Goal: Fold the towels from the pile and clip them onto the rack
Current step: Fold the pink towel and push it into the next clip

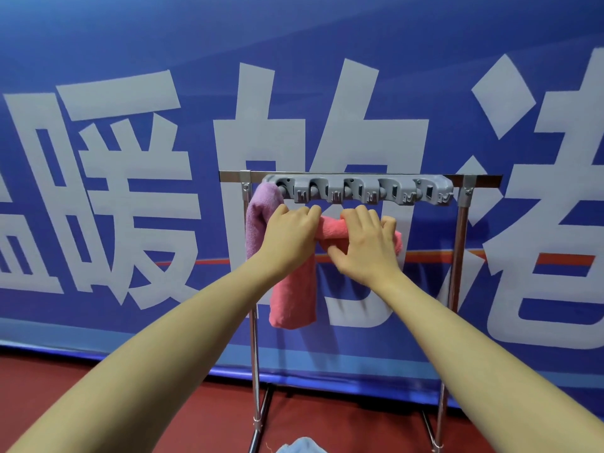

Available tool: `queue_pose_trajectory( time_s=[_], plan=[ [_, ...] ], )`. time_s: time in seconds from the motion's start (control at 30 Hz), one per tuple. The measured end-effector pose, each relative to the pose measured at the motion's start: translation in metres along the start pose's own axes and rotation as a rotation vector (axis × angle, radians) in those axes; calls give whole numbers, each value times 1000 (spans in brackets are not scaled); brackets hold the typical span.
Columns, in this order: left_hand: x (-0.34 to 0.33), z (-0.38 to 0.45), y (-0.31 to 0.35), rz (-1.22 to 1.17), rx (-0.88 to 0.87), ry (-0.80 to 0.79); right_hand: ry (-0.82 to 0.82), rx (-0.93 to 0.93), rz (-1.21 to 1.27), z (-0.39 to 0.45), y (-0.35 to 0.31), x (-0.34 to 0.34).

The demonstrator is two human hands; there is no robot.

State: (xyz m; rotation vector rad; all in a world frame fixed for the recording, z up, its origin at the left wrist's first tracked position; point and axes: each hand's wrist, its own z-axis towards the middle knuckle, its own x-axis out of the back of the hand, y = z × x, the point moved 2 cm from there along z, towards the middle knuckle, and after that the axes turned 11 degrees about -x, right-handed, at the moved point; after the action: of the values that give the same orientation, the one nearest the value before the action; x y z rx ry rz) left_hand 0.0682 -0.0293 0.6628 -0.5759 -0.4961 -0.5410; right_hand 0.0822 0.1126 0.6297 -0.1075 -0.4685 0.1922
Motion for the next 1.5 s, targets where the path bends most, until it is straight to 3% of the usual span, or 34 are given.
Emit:
queue_pose_trajectory(
  time_s=[0.33, 0.47, 0.83, 1.2, 1.37, 1.5],
  plan=[
    [-8, 30, -39, 158, 59, 85, 153, -168, -49, 69, -19, -24],
    [-20, 46, -63, 228, 112, 39, 152, -154, -11, 92, -28, -44],
    [-52, 74, -102, 330, 31, 109, 286, -60, -42, 126, -27, -95],
    [-80, 74, -105, 173, -124, 22, 164, -56, -100, 90, -7, -127],
    [-90, 52, -118, 60, -60, -31, 23, -4, -72, 82, -12, -129],
    [-88, 27, -108, 16, 114, -99, -40, -38, -40, 73, -13, -127]
  ],
)
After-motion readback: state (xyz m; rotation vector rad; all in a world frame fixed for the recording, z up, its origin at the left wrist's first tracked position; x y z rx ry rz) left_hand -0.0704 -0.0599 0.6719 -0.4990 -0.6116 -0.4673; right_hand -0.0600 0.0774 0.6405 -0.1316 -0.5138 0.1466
